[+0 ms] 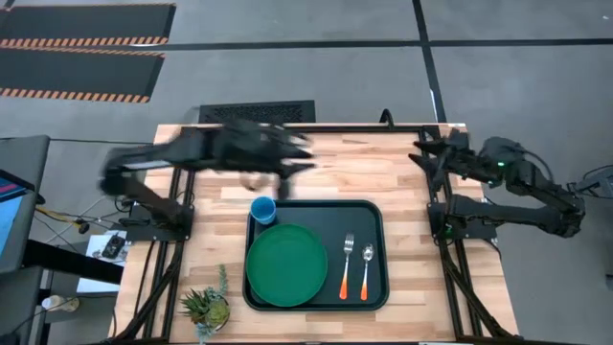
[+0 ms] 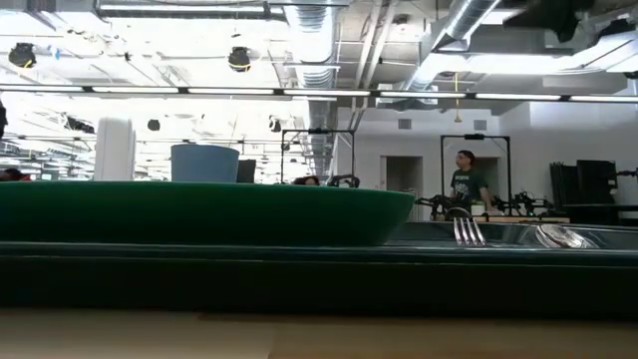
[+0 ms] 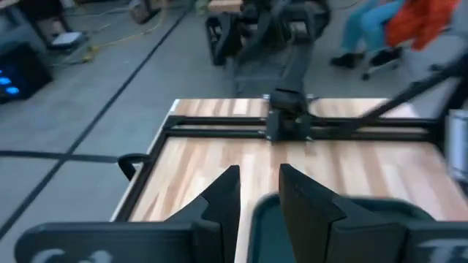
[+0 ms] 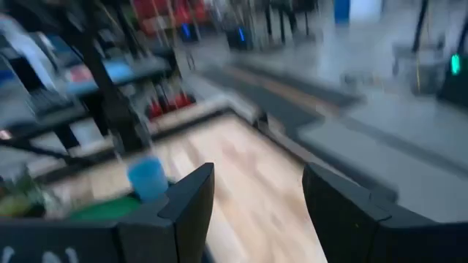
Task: Pick and place plate/cup/fork/spoon on tray
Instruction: Return to Home Position
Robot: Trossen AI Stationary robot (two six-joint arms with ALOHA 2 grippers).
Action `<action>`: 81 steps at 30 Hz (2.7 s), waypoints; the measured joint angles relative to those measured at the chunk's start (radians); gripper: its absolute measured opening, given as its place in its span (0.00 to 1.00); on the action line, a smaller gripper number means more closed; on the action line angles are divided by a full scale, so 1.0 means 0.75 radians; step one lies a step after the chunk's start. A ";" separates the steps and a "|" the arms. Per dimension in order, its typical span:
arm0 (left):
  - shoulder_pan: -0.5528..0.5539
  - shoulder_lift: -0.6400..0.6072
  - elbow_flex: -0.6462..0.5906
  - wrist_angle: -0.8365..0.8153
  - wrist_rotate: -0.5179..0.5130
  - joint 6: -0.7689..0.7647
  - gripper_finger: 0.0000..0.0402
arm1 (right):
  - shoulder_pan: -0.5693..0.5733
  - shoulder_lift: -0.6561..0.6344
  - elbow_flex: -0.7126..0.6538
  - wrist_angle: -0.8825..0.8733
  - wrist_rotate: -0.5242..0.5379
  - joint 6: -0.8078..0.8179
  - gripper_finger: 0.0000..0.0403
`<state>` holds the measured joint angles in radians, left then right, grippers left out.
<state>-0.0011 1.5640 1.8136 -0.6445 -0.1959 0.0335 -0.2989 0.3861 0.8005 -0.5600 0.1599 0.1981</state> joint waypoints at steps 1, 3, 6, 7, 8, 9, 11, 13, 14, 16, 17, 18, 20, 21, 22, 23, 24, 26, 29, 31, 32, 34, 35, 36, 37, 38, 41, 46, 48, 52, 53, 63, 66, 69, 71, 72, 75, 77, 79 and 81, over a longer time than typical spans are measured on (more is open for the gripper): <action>0.028 -0.089 -0.084 0.015 0.057 0.010 0.21 | 0.008 -0.017 0.000 0.041 -0.003 -0.016 0.58; 0.086 -0.278 -0.296 0.124 0.144 0.013 0.21 | 0.025 -0.064 0.000 0.083 -0.003 -0.020 0.58; 0.155 -0.582 -0.684 0.374 0.172 -0.007 0.21 | 0.042 -0.162 -0.023 0.109 -0.003 -0.021 0.58; 0.173 -0.688 -0.815 0.482 0.175 -0.023 0.21 | 0.046 -0.201 -0.041 0.118 -0.003 -0.020 0.58; 0.189 -0.790 -0.942 0.573 0.176 -0.042 0.21 | 0.050 -0.242 -0.061 0.129 -0.003 -0.021 0.58; 0.204 -0.887 -1.064 0.640 0.177 -0.057 0.21 | 0.052 -0.282 -0.083 0.135 -0.003 -0.020 0.58; 0.224 -1.060 -1.283 0.743 0.177 -0.106 0.21 | 0.052 -0.374 -0.159 0.166 -0.004 -0.002 0.58; 0.236 -1.230 -1.479 0.797 0.173 -0.186 0.21 | 0.052 -0.467 -0.256 0.220 -0.006 0.014 0.58; 0.237 -1.312 -1.564 0.807 0.174 -0.221 0.21 | 0.052 -0.509 -0.313 0.255 -0.007 0.017 0.58; 0.237 -1.480 -1.713 0.828 0.173 -0.284 0.21 | 0.053 -0.508 -0.416 0.334 -0.012 0.044 0.58; 0.237 -1.564 -1.776 0.825 0.166 -0.315 0.21 | 0.055 -0.504 -0.456 0.330 -0.012 0.058 0.58; 0.237 -1.647 -1.834 0.823 0.153 -0.342 0.21 | 0.061 -0.491 -0.496 0.379 -0.006 0.060 0.58; 0.238 -1.810 -1.932 0.815 0.146 -0.375 0.21 | 0.059 -0.442 -0.581 0.588 -0.032 0.082 0.58; 0.237 -1.898 -1.975 0.791 0.149 -0.388 0.21 | 0.061 -0.429 -0.640 0.664 -0.062 0.105 0.58; 0.237 -1.980 -2.019 0.766 0.155 -0.402 0.21 | 0.066 -0.417 -0.696 0.733 -0.075 0.118 0.58; 0.236 -2.058 -2.057 0.741 0.164 -0.410 0.21 | 0.072 -0.410 -0.746 0.814 -0.076 0.120 0.58; 0.236 -2.089 -2.088 0.724 0.166 -0.417 0.21 | 0.080 -0.406 -0.792 0.908 -0.076 0.123 0.58; 0.236 -2.080 -2.117 0.639 0.185 -0.430 0.21 | 0.106 -0.406 -0.878 1.053 -0.075 0.123 0.58; 0.236 -2.001 -2.137 0.673 0.196 -0.397 0.21 | 0.132 -0.398 -0.998 1.125 -0.069 0.124 0.58; 0.234 -1.996 -2.191 0.639 0.181 -0.395 0.21 | 0.162 -0.409 -1.057 1.160 -0.076 0.140 0.58; 0.234 -1.997 -2.214 0.655 0.182 -0.384 0.21 | 0.182 -0.411 -1.055 1.155 -0.069 0.156 0.58; 0.233 -2.016 -2.280 0.770 0.200 -0.377 0.21 | 0.229 -0.399 -1.056 1.074 -0.033 0.188 0.58; 0.233 -2.034 -2.319 0.814 0.211 -0.385 0.21 | 0.255 -0.395 -1.056 1.043 -0.004 0.195 0.58; 0.233 -2.053 -2.359 0.829 0.220 -0.394 0.21 | 0.280 -0.392 -1.056 1.044 0.021 0.195 0.58; 0.232 -2.068 -2.392 0.856 0.236 -0.410 0.21 | 0.304 -0.387 -1.056 1.046 0.059 0.195 0.58; 0.232 -2.077 -2.402 0.890 0.259 -0.407 0.21 | 0.322 -0.378 -1.056 1.030 0.091 0.194 0.58; 0.231 -2.085 -2.404 0.939 0.313 -0.340 0.21 | 0.367 -0.375 -1.057 0.952 0.129 0.271 0.58; 0.194 -2.058 -2.404 0.921 0.336 -0.324 0.21 | 0.413 -0.375 -1.057 0.837 0.128 0.373 0.58; 0.166 -2.059 -2.404 0.911 0.335 -0.304 0.21 | 0.422 -0.376 -1.057 0.837 0.128 0.365 0.58; 0.126 -2.060 -2.405 0.910 0.309 -0.309 0.21 | 0.427 -0.377 -1.058 0.832 0.127 0.364 0.58; 0.121 -2.060 -2.405 0.907 0.299 -0.349 0.21 | 0.427 -0.377 -1.058 0.831 0.127 0.364 0.58; 0.114 -2.060 -2.406 0.907 0.281 -0.510 0.21 | 0.427 -0.377 -1.058 0.823 0.128 0.364 0.58; 0.114 -2.060 -2.407 0.907 0.281 -0.505 0.21 | 0.427 -0.377 -1.059 0.822 0.127 0.364 0.58; 0.114 -2.060 -2.407 0.907 0.281 -0.521 0.21 | 0.427 -0.377 -1.059 0.822 0.127 0.364 0.58; 0.114 -2.060 -2.407 0.907 0.281 -0.524 0.21 | 0.427 -0.377 -1.059 0.822 0.128 0.364 0.58; 0.114 -2.060 -2.407 0.907 0.281 -0.524 0.21 | 0.427 -0.377 -1.059 0.822 0.127 0.364 0.58; 0.114 -2.060 -2.408 0.907 0.281 -0.513 0.21 | 0.427 -0.377 -1.059 0.822 0.127 0.364 0.58; 0.114 -2.060 -2.408 0.907 0.281 -0.515 0.21 | 0.427 -0.377 -1.059 0.821 0.127 0.364 0.58; 0.114 -2.060 -2.408 0.907 0.281 -0.524 0.21 | 0.427 -0.377 -1.059 0.821 0.128 0.364 0.58; 0.114 -2.060 -2.408 0.907 0.281 -0.524 0.21 | 0.427 -0.377 -1.059 0.821 0.128 0.364 0.58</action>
<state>0.0845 0.0193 0.0074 0.0357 0.0147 -0.3596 0.0212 0.1036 0.0059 0.0559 0.2556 0.4713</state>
